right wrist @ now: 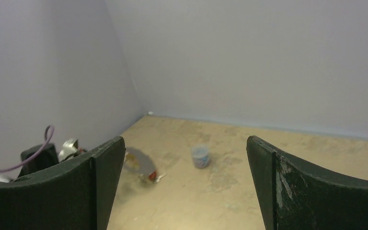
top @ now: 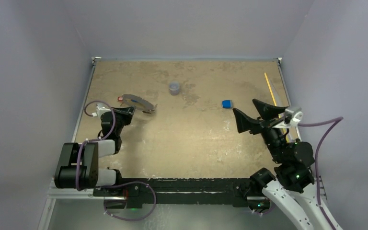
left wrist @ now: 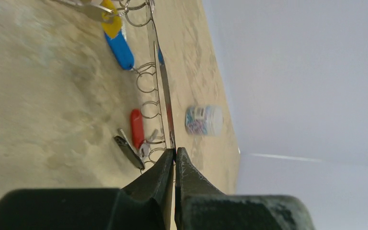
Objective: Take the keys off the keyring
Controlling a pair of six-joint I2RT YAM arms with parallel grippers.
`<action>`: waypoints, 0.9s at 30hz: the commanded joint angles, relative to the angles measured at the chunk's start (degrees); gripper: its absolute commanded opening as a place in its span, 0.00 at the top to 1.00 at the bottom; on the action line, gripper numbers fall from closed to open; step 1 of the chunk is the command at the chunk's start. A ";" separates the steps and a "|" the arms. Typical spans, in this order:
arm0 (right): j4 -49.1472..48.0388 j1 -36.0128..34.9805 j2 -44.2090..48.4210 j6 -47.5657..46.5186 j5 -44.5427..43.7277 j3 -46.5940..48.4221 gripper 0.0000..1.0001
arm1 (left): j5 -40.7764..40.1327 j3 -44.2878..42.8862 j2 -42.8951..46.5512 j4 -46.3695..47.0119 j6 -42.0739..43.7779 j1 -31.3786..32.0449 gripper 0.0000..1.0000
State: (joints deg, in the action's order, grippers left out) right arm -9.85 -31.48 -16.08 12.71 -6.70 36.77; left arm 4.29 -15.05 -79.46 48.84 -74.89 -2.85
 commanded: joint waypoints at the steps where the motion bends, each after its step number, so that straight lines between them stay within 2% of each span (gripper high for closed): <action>1: 3.91 -0.17 -3.98 6.40 10.04 1.70 0.01 | 0.46 -0.24 5.82 -3.83 3.33 4.63 1.00; 5: 2.27 -0.16 -7.15 10.67 17.58 -2.14 0.01 | -1.45 -0.07 9.36 -4.95 3.20 10.35 1.00; 9: -4.05 -0.21 -9.39 14.28 23.67 -8.86 0.02 | -5.69 -0.35 9.30 -3.49 2.11 18.19 1.00; 17: -10.10 -0.24 -16.13 14.74 28.10 -15.32 0.08 | -17.22 -0.50 5.56 3.48 3.19 34.17 1.00; 20: -11.54 -0.27 -19.38 14.42 29.08 -16.65 0.10 | -21.94 3.49 5.50 7.37 3.22 36.67 1.00; 27: -18.05 -0.86 -28.01 14.92 31.20 -18.20 0.14 | -29.16 11.06 2.81 13.05 7.92 36.87 1.00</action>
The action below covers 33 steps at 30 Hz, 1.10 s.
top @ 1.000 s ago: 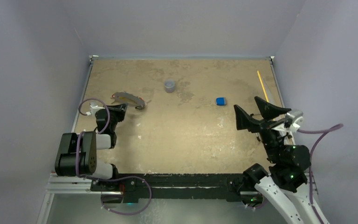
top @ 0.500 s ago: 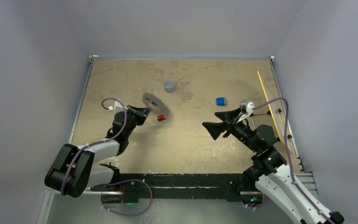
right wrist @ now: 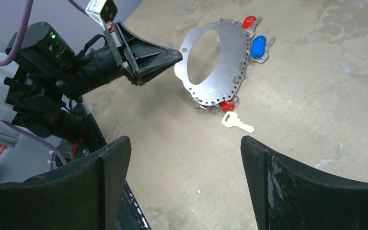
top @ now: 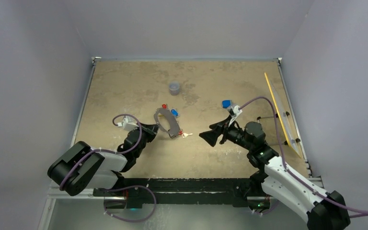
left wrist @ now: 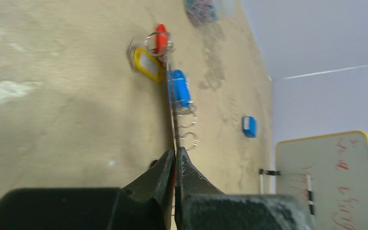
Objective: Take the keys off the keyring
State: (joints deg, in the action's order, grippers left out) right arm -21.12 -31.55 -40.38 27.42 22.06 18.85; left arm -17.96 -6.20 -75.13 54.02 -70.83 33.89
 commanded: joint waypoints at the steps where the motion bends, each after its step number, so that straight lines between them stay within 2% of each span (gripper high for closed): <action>1: -7.20 -0.98 -4.91 -0.14 2.39 -0.04 0.14 | -7.28 2.24 -2.03 7.60 4.27 0.12 1.00; 7: -9.65 -2.25 -11.48 -2.03 1.24 1.13 0.15 | -6.76 1.19 -5.48 11.10 7.91 0.10 1.00; 13: -12.55 -3.54 -17.22 -3.64 1.61 2.33 0.17 | -2.82 -1.74 -3.40 9.91 14.53 0.08 1.00; 21: -18.46 -6.52 -24.89 -4.37 2.20 4.19 0.26 | 0.13 -4.07 -3.68 10.35 15.29 0.12 1.00; 24: -20.18 -9.05 -28.28 -4.69 -0.47 5.37 0.29 | 0.55 -4.97 -4.92 10.81 14.90 0.12 1.00; 29: -22.89 -15.88 -34.22 -4.92 -11.37 7.45 0.33 | 0.88 -5.90 -6.26 11.43 14.03 0.12 1.00; 33: -24.15 -17.88 -39.29 -6.57 -15.68 9.98 0.33 | 1.24 -6.64 -6.66 10.90 14.52 0.12 1.00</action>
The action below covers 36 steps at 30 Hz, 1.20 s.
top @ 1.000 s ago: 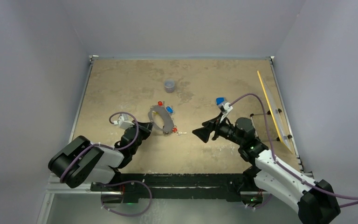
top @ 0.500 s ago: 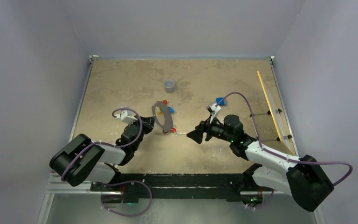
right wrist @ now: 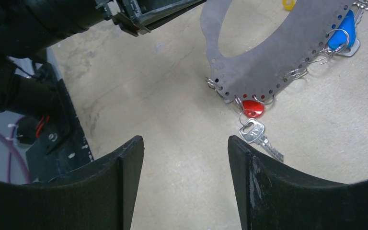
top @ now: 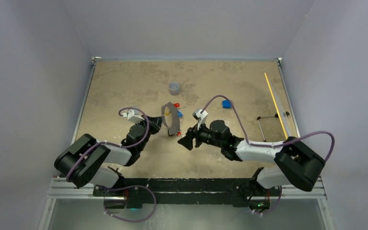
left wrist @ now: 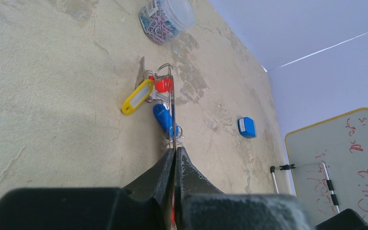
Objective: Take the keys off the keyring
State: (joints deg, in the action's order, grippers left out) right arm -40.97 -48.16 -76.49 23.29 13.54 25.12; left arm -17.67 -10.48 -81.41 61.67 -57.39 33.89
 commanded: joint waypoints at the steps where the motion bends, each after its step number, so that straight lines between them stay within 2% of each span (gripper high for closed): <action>1: -3.98 -1.39 -4.34 -3.17 -7.39 4.76 0.33 | 0.99 -2.68 -0.53 2.56 1.42 0.12 1.00; 6: -1.38 -1.41 -7.98 -6.13 -9.10 9.09 0.33 | 1.95 -5.01 -3.83 -0.17 3.07 0.12 1.00; 13: 1.48 -1.29 -8.09 -7.29 -11.21 9.79 0.31 | 7.00 -9.41 -13.42 5.30 3.78 0.12 1.00; 19: 4.17 -1.28 -7.81 -7.17 -13.12 9.86 0.31 | 10.44 -15.76 -18.53 2.18 6.42 0.12 0.99; 24: 4.64 -1.27 -6.95 -7.20 -14.46 9.02 0.30 | 9.44 -16.80 -15.51 -6.19 12.57 0.12 0.72; 27: 5.22 -1.24 -6.26 -7.20 -15.28 8.28 0.29 | 9.43 -16.11 -11.19 -12.46 16.68 0.15 0.62; 32: 6.00 -0.25 -3.93 -6.73 -16.66 6.61 0.27 | 12.78 -15.73 -2.92 -23.41 22.76 0.36 0.55; 36: 6.77 3.58 -2.16 -5.01 -14.10 5.08 0.27 | 14.41 -18.39 0.04 -33.36 28.01 2.31 0.52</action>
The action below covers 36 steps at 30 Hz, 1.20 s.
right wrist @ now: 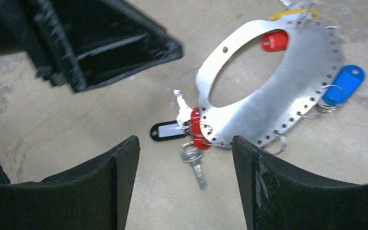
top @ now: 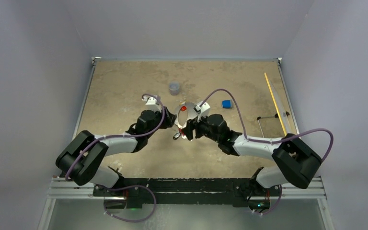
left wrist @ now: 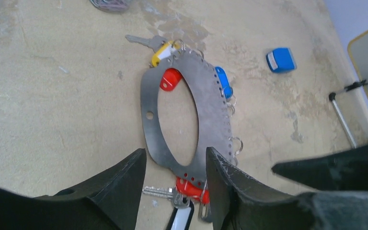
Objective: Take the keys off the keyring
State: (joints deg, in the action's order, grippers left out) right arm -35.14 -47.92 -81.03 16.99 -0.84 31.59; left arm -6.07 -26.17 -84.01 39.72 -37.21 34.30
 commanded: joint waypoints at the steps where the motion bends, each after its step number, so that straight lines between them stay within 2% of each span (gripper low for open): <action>1: 0.94 4.57 2.78 2.00 0.69 -1.85 0.27 | 2.60 -3.55 2.89 -13.69 9.05 2.55 0.52; 6: 0.40 8.85 4.55 4.40 7.37 -4.08 0.29 | 2.30 -8.47 1.32 -22.43 15.38 5.89 0.51; 11: 1.61 10.07 6.90 4.36 8.66 -5.16 0.29 | 2.51 -14.64 -4.03 -29.88 23.02 6.92 0.51; 14: 2.29 10.21 7.99 4.26 9.72 -5.68 0.29 | 4.07 -16.30 -6.35 -30.99 25.98 7.07 0.51; 20: 2.64 10.22 8.63 2.48 10.32 -5.99 0.30 | 5.79 -16.82 -8.03 -32.27 28.29 7.00 0.63; 26: 1.77 9.62 5.57 2.69 12.51 -5.87 0.36 | 6.38 -15.42 -7.67 -34.20 26.90 7.86 0.68; 36: 4.63 4.64 -1.33 2.37 8.67 -1.04 0.52 | 2.53 -10.45 -6.39 -36.70 16.71 11.06 0.82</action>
State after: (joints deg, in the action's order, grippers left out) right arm -31.81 -41.54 -80.73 19.99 9.78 27.00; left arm -2.17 -39.97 -91.37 7.81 -14.81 44.05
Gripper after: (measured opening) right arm 0.520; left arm 0.194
